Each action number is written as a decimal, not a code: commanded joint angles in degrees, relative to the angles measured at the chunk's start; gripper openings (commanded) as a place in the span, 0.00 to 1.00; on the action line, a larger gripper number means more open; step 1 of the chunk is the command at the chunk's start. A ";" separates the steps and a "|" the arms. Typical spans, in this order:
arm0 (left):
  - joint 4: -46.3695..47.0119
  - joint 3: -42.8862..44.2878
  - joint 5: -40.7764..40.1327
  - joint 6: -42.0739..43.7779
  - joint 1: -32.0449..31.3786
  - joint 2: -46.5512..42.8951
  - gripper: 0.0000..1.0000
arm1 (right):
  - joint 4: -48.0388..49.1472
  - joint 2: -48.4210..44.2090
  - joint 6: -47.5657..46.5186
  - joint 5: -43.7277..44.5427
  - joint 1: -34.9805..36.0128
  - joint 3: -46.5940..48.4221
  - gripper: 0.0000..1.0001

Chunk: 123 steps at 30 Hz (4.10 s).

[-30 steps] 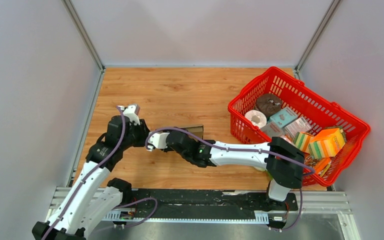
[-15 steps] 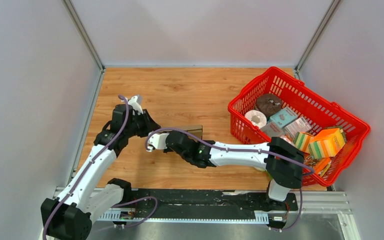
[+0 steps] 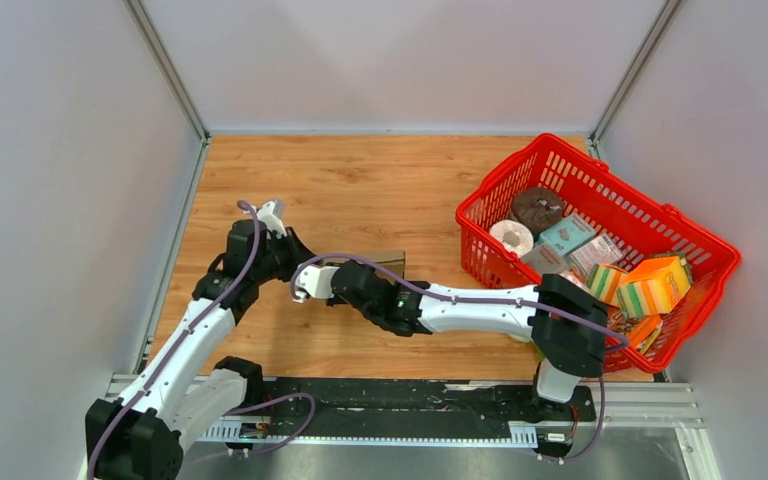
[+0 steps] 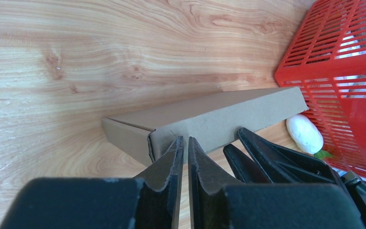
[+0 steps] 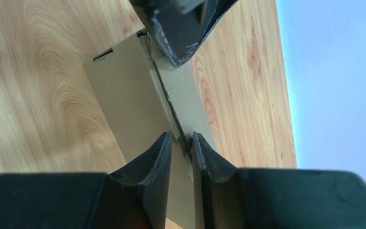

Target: Fold the paper box

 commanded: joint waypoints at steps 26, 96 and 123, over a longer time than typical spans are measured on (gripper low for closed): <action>-3.92 -5.77 -3.29 2.35 0.24 -2.11 0.14 | -28.53 -5.78 52.21 -48.40 -33.40 7.82 0.00; 0.47 -8.50 -2.24 -15.32 2.79 4.38 0.62 | -33.18 3.62 57.66 -28.61 -20.57 5.70 0.84; -8.89 18.63 -15.59 -10.06 27.21 31.10 0.64 | -31.07 48.10 58.72 -27.74 -23.64 82.15 0.86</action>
